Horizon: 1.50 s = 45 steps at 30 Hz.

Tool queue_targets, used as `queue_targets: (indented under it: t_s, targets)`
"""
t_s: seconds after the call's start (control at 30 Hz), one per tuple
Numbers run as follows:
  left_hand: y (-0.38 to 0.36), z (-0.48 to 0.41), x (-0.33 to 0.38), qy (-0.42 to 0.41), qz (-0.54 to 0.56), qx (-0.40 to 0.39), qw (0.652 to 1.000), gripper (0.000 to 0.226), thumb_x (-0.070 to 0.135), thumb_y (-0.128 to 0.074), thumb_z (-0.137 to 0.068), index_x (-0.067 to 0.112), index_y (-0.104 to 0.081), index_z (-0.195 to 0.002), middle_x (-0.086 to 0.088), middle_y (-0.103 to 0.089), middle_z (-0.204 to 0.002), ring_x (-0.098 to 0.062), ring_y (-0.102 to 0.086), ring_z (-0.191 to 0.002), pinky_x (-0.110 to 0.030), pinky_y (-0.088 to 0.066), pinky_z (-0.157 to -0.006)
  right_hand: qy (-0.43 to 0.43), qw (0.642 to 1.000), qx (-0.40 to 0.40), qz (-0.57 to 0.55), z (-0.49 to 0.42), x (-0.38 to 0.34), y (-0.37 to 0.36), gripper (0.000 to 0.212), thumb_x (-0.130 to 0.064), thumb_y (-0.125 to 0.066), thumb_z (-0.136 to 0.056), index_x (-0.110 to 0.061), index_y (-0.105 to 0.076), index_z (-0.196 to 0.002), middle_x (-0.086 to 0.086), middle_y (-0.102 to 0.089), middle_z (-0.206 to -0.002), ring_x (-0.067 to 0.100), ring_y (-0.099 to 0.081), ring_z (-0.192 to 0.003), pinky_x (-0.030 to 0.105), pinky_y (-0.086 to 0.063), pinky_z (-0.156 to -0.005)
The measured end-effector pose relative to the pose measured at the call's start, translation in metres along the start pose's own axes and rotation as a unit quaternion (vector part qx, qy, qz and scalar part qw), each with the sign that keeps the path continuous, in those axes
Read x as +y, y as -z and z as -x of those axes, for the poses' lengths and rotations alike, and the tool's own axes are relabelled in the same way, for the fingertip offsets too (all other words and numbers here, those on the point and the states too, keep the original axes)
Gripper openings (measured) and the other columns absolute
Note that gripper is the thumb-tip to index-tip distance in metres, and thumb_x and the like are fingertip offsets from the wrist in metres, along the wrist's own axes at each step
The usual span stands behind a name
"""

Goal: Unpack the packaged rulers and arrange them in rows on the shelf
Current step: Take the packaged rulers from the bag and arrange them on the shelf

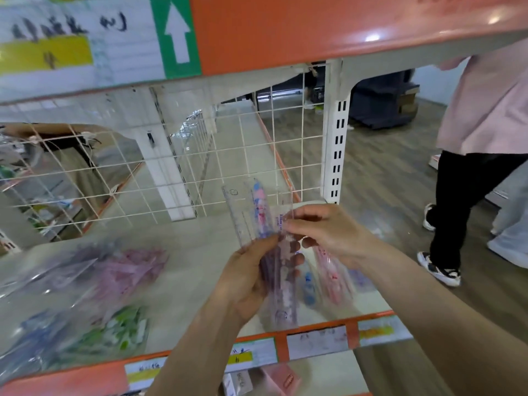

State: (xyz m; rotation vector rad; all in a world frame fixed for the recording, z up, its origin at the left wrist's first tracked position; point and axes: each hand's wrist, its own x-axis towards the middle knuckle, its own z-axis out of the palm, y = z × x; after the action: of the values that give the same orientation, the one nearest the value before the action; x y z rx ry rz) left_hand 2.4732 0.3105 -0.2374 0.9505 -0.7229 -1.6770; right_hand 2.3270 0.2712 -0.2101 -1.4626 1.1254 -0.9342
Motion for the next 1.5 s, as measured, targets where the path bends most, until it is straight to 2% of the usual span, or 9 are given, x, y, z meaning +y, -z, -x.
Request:
queue_targets:
  t_s: [0.23, 0.37, 0.5, 0.7, 0.9, 1.03, 1.2, 1.3, 1.5]
  targets:
    - [0.006, 0.006, 0.002, -0.025, 0.014, 0.025, 0.999, 0.017, 0.004, -0.066, -0.067, 0.003, -0.072, -0.082, -0.016, -0.071, -0.076, -0.023, -0.067, -0.057, -0.031, -0.056, -0.057, -0.008, 0.997, 0.027, -0.069, -0.001, -0.001, -0.004, 0.028, -0.001, -0.069, -0.083, -0.016, -0.065, -0.107, 0.003, -0.066, -0.077, 0.009, -0.062, -0.063, 0.019, -0.051, -0.059]
    - [0.010, 0.005, 0.001, -0.031, 0.004, 0.059, 0.998, 0.012, 0.001, -0.067, -0.075, 0.007, -0.074, -0.083, -0.014, -0.073, -0.080, -0.022, -0.069, -0.063, -0.035, -0.054, -0.070, -0.019, 0.997, 0.049, -0.051, -0.002, -0.002, -0.005, 0.016, -0.006, -0.072, -0.081, -0.005, -0.067, -0.096, 0.005, -0.069, -0.074, 0.008, -0.066, -0.061, 0.019, -0.052, -0.057]
    - [0.012, 0.007, 0.001, -0.020, 0.059, 0.081, 0.995, 0.009, 0.001, -0.062, -0.084, 0.005, -0.071, -0.086, -0.013, -0.071, -0.074, -0.020, -0.068, -0.055, -0.026, -0.054, -0.047, -0.025, 0.997, 0.036, -0.057, 0.001, -0.004, -0.004, 0.010, -0.011, -0.068, -0.086, -0.004, -0.066, -0.092, 0.009, -0.072, -0.078, 0.015, -0.067, -0.066, 0.021, -0.052, -0.056]
    - [0.015, 0.012, 0.005, -0.025, 0.047, 0.081, 0.995, 0.011, 0.000, -0.061, -0.086, 0.005, -0.071, -0.086, -0.012, -0.069, -0.070, -0.020, -0.065, -0.052, -0.023, -0.051, -0.043, -0.040, 0.996, 0.025, -0.082, -0.001, -0.009, -0.005, 0.009, -0.008, -0.062, -0.089, -0.006, -0.062, -0.097, 0.009, -0.071, -0.075, 0.017, -0.066, -0.065, 0.023, -0.051, -0.054]
    - [0.013, 0.016, 0.007, -0.038, 0.043, 0.112, 0.992, 0.012, -0.004, -0.059, -0.086, 0.001, -0.068, -0.090, -0.011, -0.068, -0.062, -0.017, -0.063, -0.045, -0.021, -0.049, -0.040, -0.088, 0.991, 0.013, -0.097, -0.006, -0.007, -0.022, 0.013, -0.011, -0.052, -0.093, -0.006, -0.063, -0.099, 0.004, -0.051, -0.073, 0.012, -0.064, -0.057, 0.026, -0.053, -0.052]
    - [0.019, 0.013, 0.009, -0.042, 0.050, 0.136, 0.989, 0.010, -0.002, -0.061, -0.086, 0.005, -0.066, -0.091, -0.009, -0.063, -0.058, -0.015, -0.058, -0.043, -0.019, -0.046, -0.040, -0.099, 0.988, 0.066, -0.102, -0.009, -0.007, -0.022, 0.016, -0.005, -0.039, -0.097, -0.014, -0.053, -0.098, 0.004, -0.051, -0.074, 0.012, -0.053, -0.047, 0.020, -0.038, -0.038]
    - [-0.002, 0.004, 0.004, -0.027, 0.106, 0.147, 0.983, 0.011, -0.002, -0.059, -0.088, 0.005, -0.064, -0.080, -0.007, -0.064, -0.054, -0.014, -0.059, -0.041, -0.020, -0.048, -0.040, -0.060, 0.993, 0.082, -0.051, -0.013, -0.008, -0.054, 0.022, -0.012, -0.042, -0.098, -0.014, -0.049, -0.077, 0.002, -0.039, -0.057, 0.009, -0.031, -0.037, 0.016, -0.021, -0.038]
    - [-0.003, 0.004, 0.010, -0.005, 0.124, 0.116, 0.985, 0.016, 0.005, -0.055, -0.092, 0.007, -0.060, -0.077, -0.005, -0.058, -0.053, -0.012, -0.053, -0.039, -0.017, -0.044, -0.040, -0.074, 0.989, 0.068, -0.111, -0.015, -0.018, -0.051, 0.010, -0.014, -0.048, -0.095, -0.010, -0.053, -0.087, 0.004, -0.042, -0.066, 0.008, -0.028, -0.039, 0.016, -0.018, -0.037]
    - [-0.004, 0.017, 0.016, 0.020, 0.103, 0.079, 0.991, 0.021, 0.006, -0.050, -0.095, 0.004, -0.059, -0.076, -0.006, -0.060, -0.049, -0.014, -0.057, -0.037, -0.017, -0.044, -0.037, -0.070, 0.997, -0.015, 0.004, 0.000, -0.032, -0.031, 0.013, -0.014, -0.060, -0.091, -0.003, -0.065, -0.094, 0.008, -0.055, -0.080, 0.006, -0.035, -0.043, 0.017, -0.024, -0.037]
